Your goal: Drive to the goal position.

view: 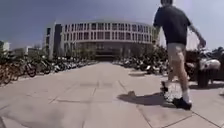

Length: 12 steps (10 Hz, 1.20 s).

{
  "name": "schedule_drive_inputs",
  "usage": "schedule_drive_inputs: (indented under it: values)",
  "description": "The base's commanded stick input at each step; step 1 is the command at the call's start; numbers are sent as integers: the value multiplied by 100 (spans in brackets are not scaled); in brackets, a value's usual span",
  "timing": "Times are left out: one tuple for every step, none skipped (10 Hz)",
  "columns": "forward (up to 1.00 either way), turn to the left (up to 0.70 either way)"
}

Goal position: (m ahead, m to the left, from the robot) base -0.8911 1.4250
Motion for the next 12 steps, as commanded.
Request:
schedule_drive_inputs:
  values:
    - [70, 0]
    - [70, 0]
    - [70, 0]
    - [70, 0]
    - [70, 0]
    - [70, 0]
    - [70, 0]
    - [70, 0]
    - [70, 0]
    - [70, 0]
    - [70, 0]
    - [70, 0]
